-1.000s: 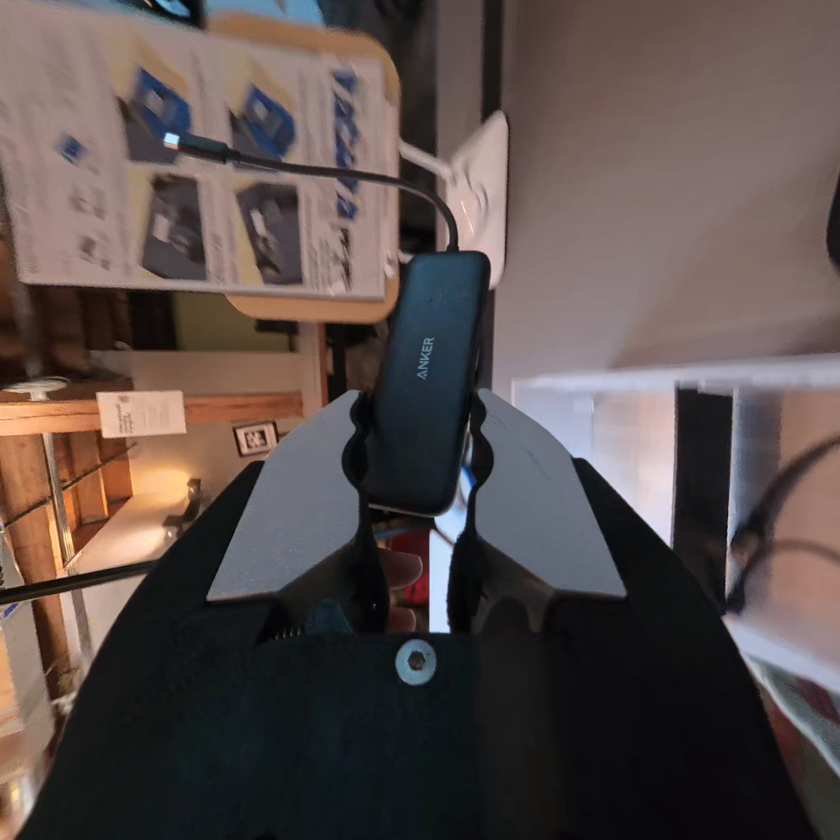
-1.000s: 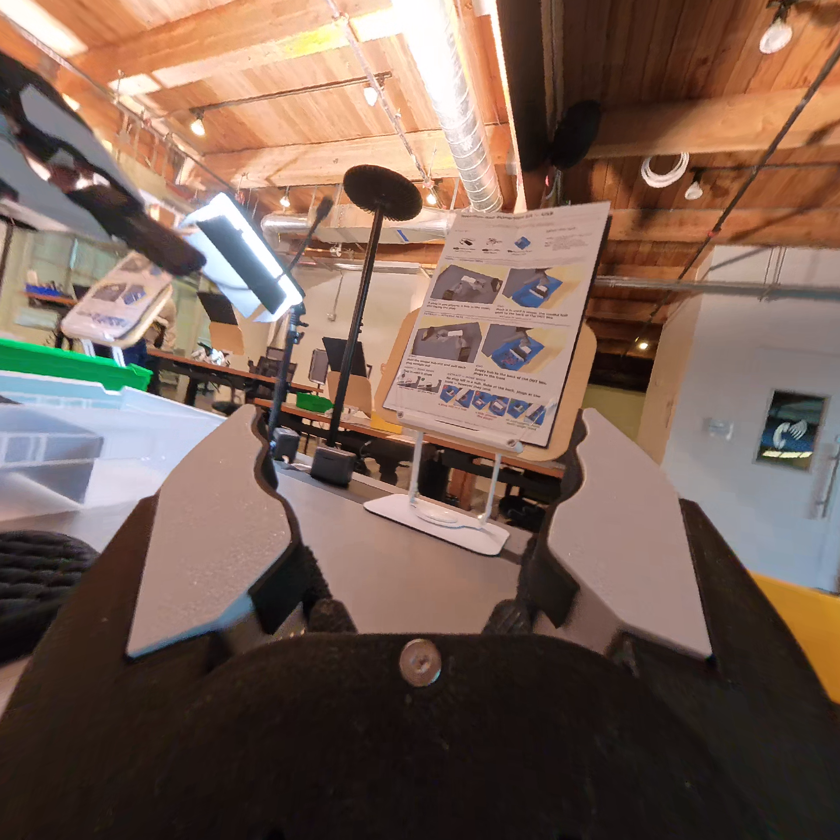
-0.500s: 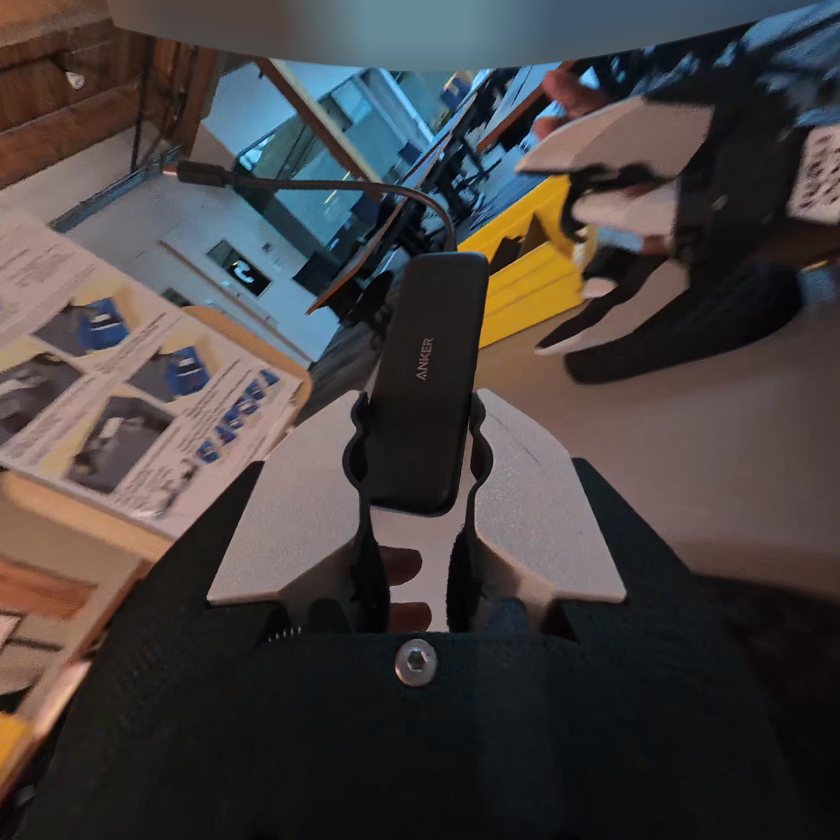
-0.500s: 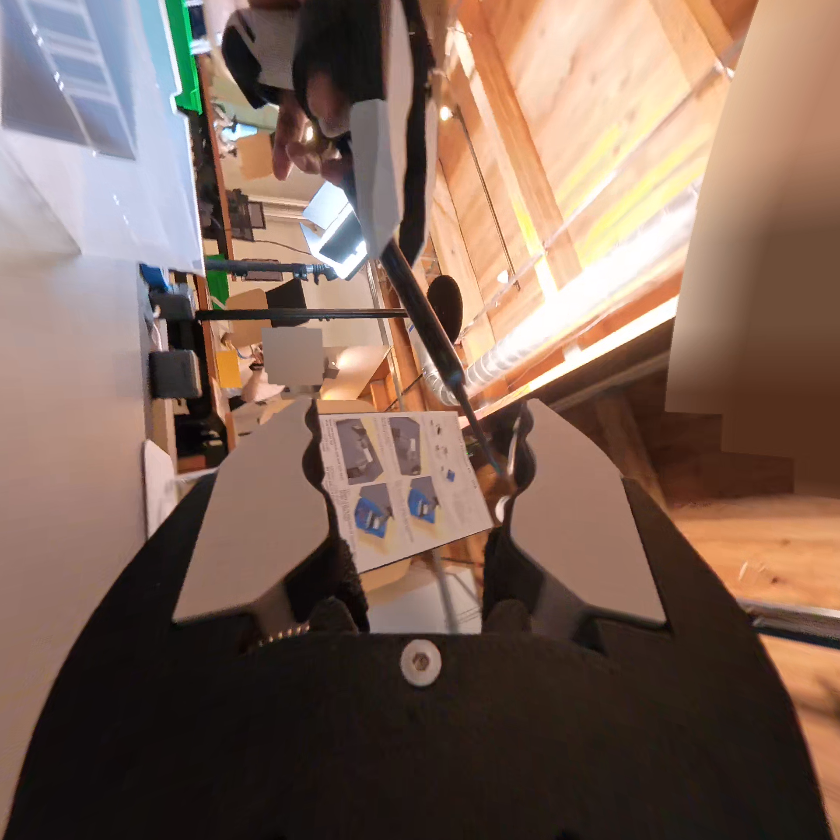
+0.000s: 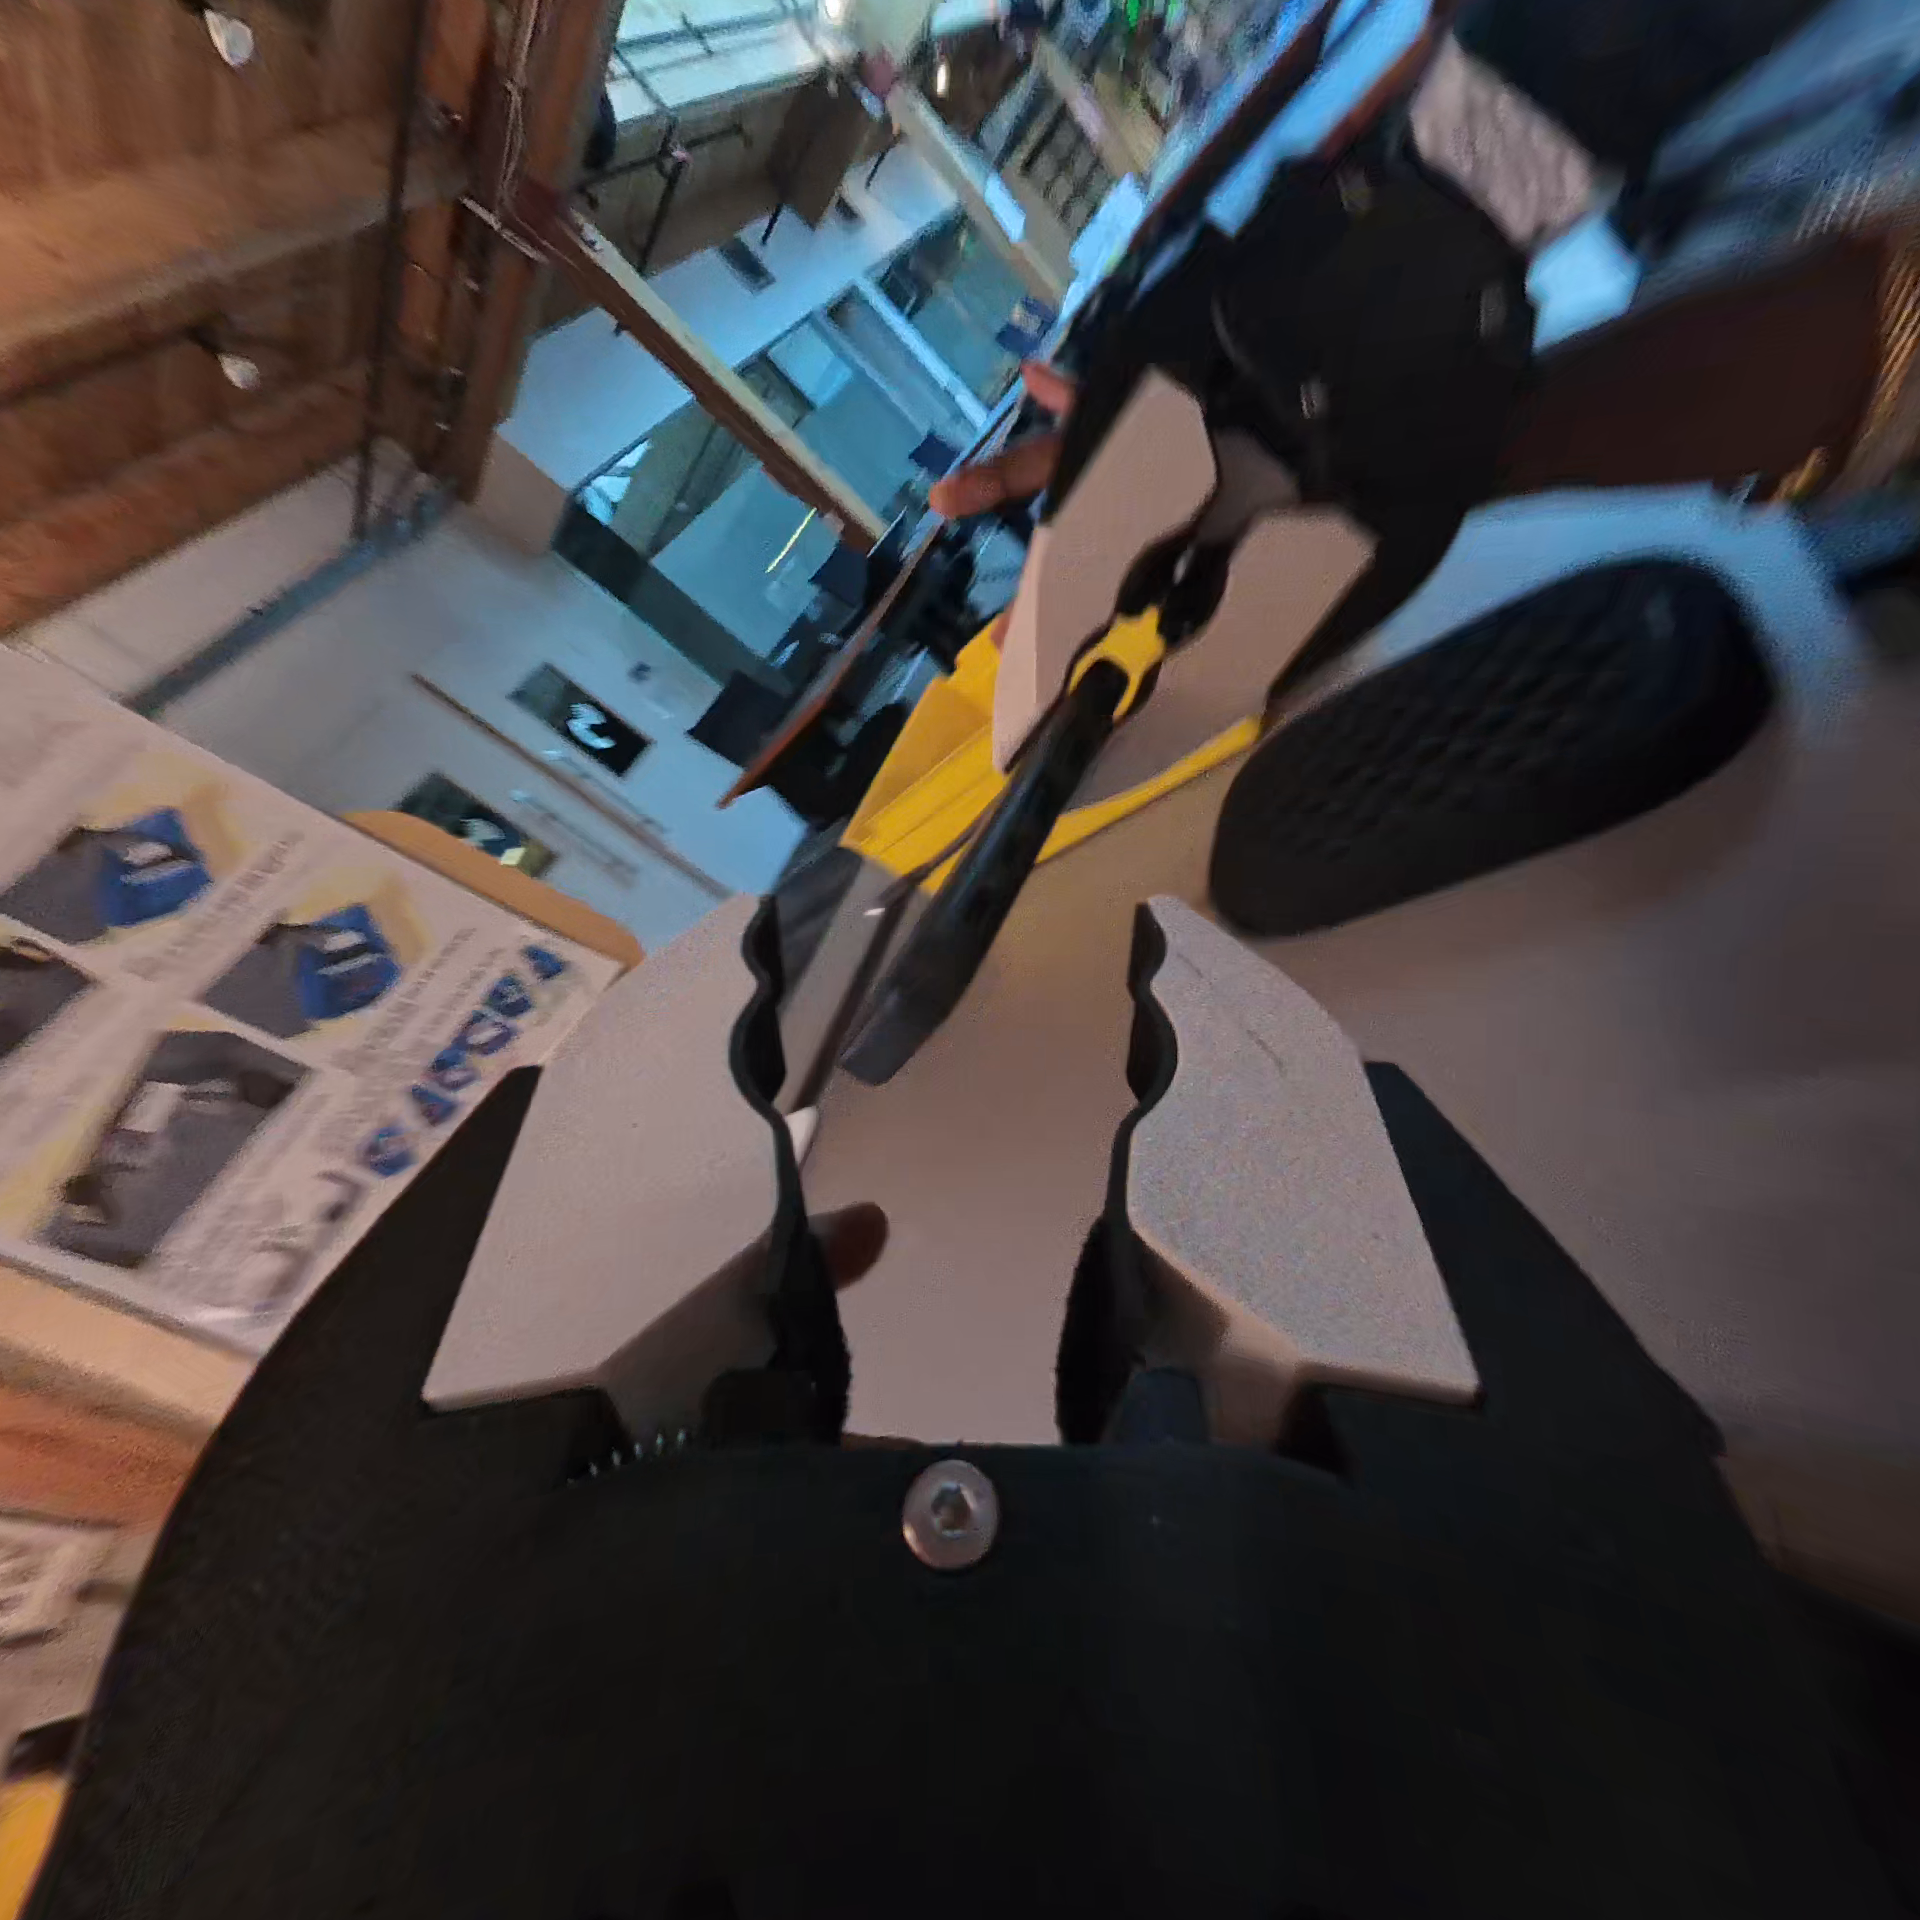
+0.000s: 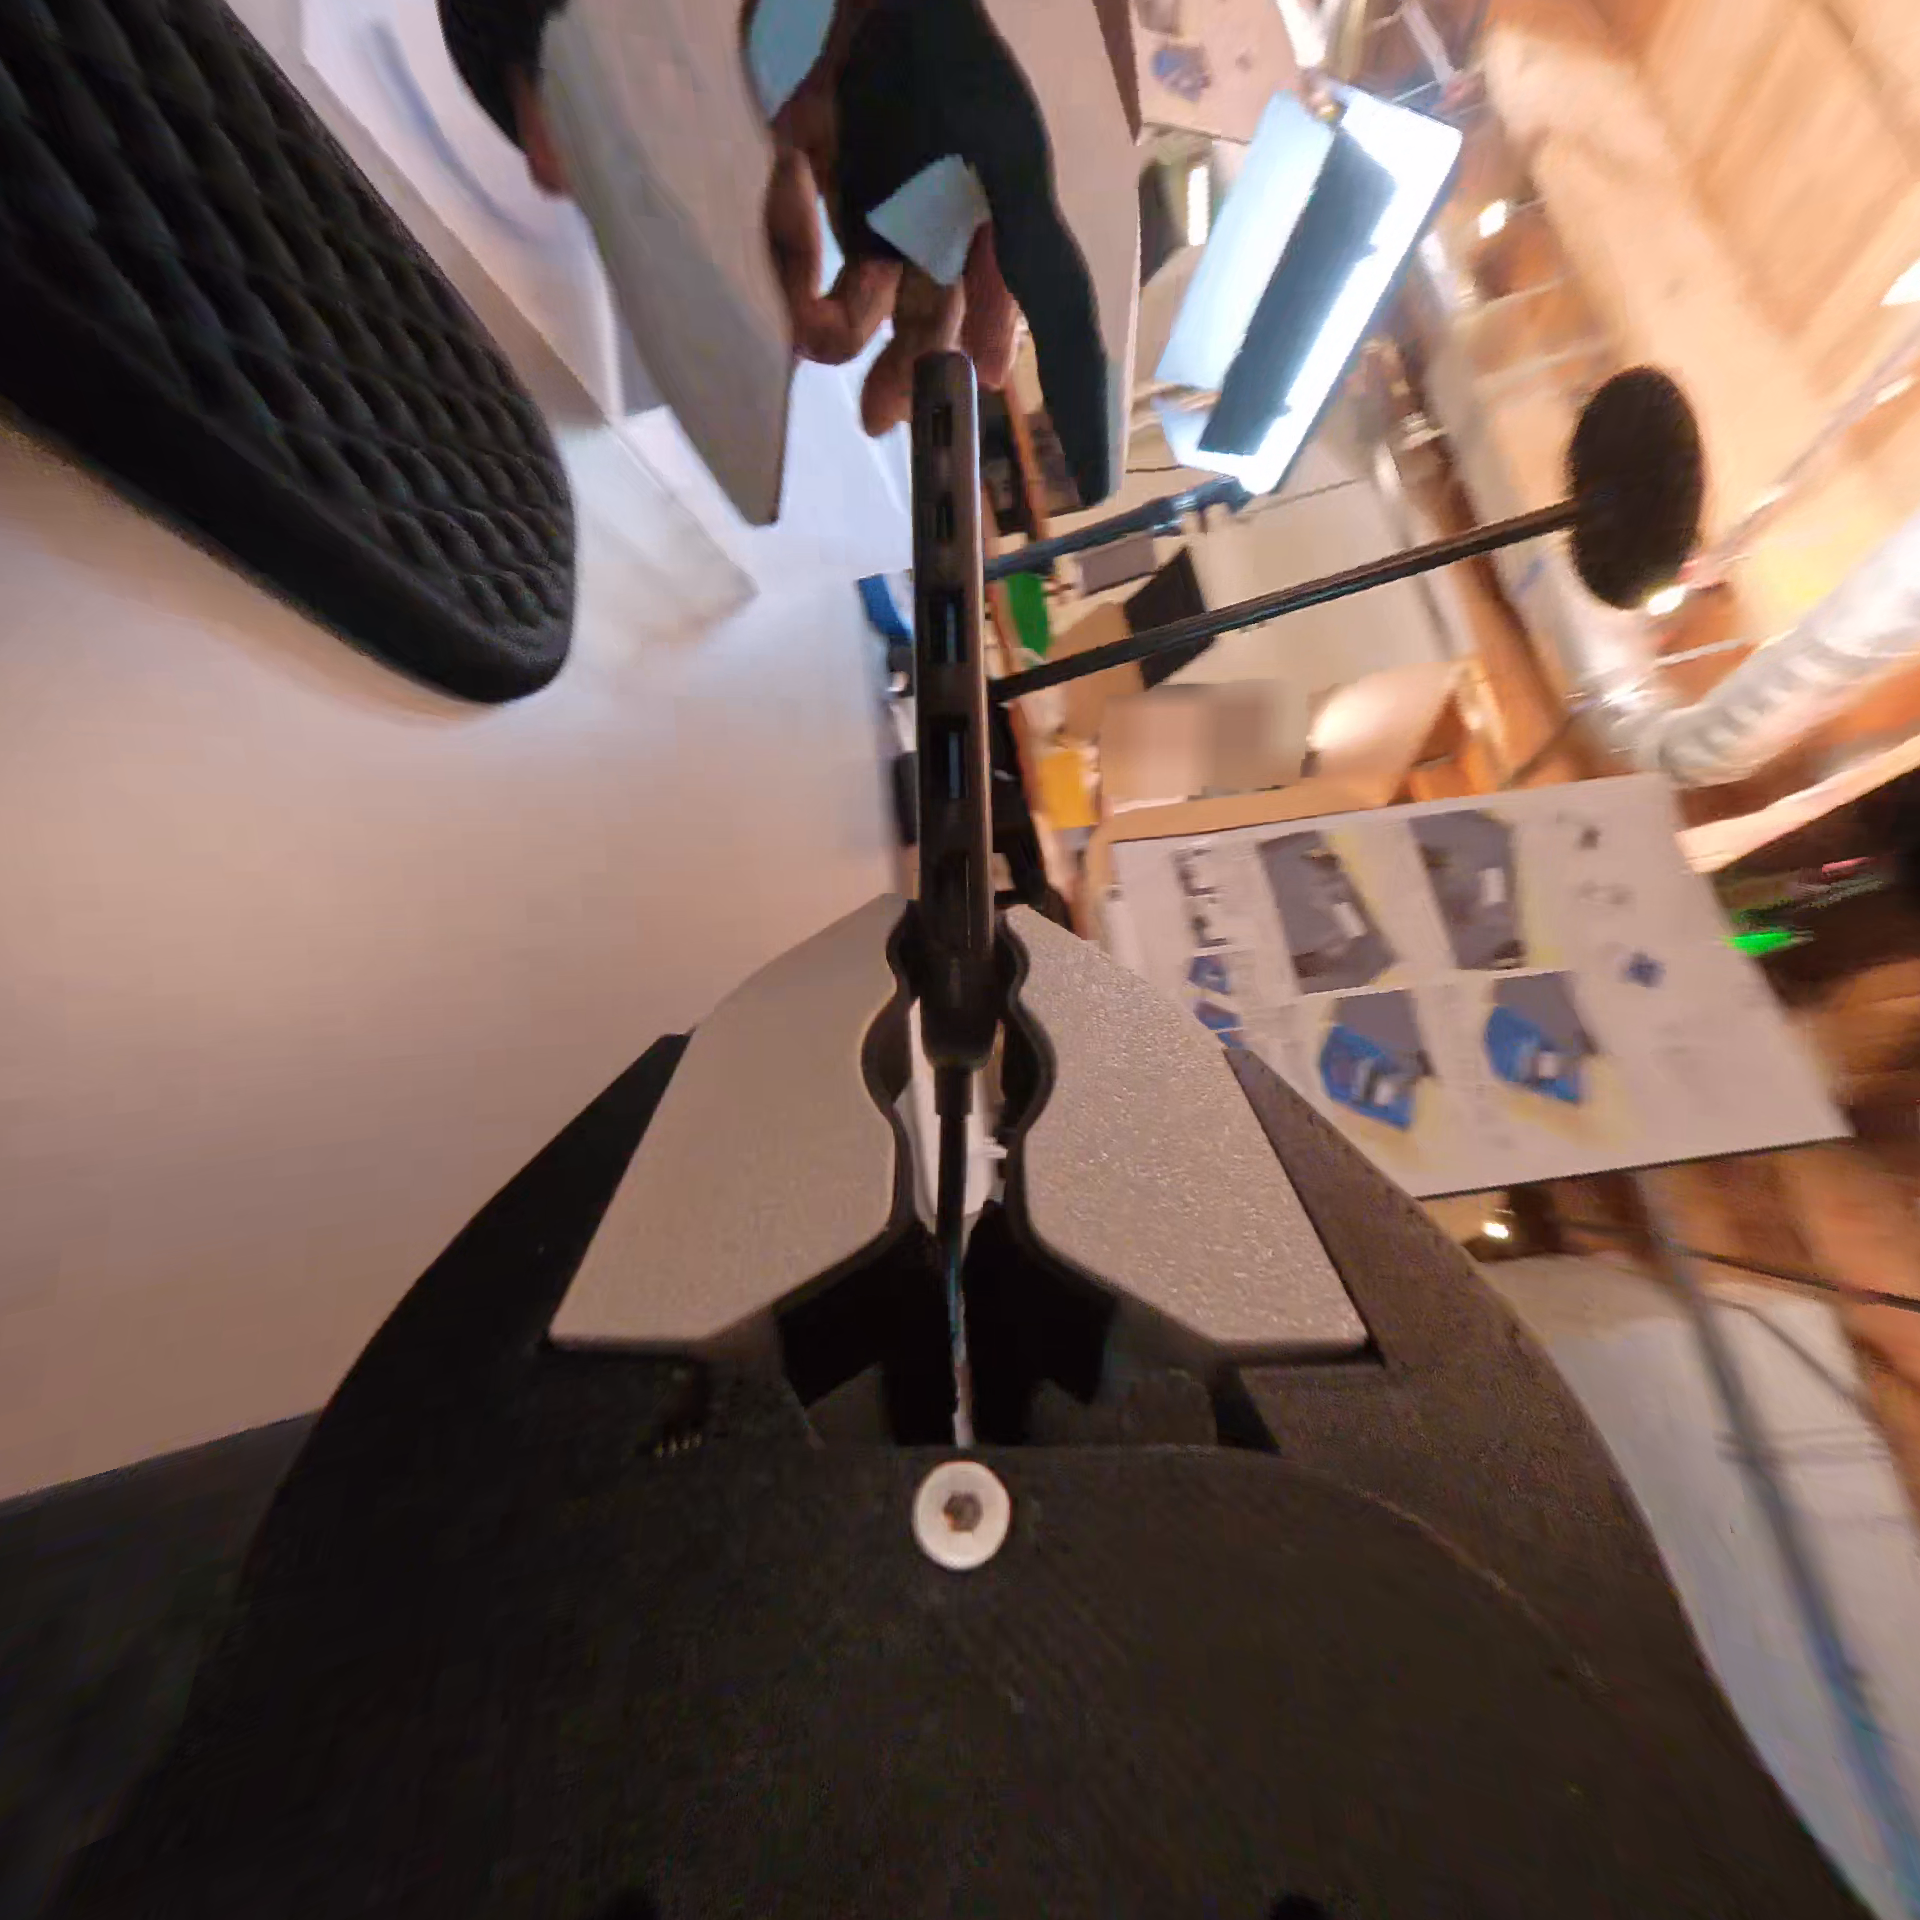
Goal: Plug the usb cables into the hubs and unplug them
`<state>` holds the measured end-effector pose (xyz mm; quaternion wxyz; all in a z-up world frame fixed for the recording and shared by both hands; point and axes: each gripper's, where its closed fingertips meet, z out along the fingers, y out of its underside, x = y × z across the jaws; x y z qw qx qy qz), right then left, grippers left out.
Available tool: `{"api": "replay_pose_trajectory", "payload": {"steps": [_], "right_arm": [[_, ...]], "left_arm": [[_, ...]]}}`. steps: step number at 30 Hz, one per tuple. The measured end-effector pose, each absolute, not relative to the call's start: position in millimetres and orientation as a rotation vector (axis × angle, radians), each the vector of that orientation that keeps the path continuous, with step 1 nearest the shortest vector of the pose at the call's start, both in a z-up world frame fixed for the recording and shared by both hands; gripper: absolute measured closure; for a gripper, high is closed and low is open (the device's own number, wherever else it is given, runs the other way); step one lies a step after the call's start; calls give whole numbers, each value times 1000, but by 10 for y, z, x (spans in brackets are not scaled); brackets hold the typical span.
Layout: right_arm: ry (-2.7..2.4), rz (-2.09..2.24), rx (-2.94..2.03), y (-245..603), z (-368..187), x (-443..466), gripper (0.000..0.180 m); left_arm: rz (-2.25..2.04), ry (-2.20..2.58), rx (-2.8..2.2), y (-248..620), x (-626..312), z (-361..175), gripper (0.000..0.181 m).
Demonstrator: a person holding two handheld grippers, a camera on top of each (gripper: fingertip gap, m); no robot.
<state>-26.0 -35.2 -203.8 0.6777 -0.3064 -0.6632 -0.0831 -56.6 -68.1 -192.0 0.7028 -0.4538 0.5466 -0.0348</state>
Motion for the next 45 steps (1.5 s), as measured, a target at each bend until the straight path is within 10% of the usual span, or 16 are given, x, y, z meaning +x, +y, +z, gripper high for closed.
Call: {"api": "replay_pose_trajectory", "payload": {"steps": [4, 9, 15, 23, 29, 45], "right_arm": [[-1601, -29, -765, -428, -2138, -221, 168], [-1592, 94, -770, -550, -2033, -171, 162], [-1115, 206, -641, -603, -1379, 16, 107], [-456, 810, -592, -763, -948, 425, 126], [-413, 1534, -926, -582, -1362, -243, 92], [-1064, 1338, -500, -1249, -1476, -69, 167]], "left_arm": [[331, 1366, -932, -559, -477, -2152, 120], [147, 1359, -965, -669, -323, -2188, 168], [-412, 1101, -996, -811, -307, -1877, 168], [-672, 711, -952, -667, -566, -1521, 168], [-492, 804, -923, -686, -443, -1609, 168], [-794, 1156, -904, -1171, -84, -1853, 166]]}}
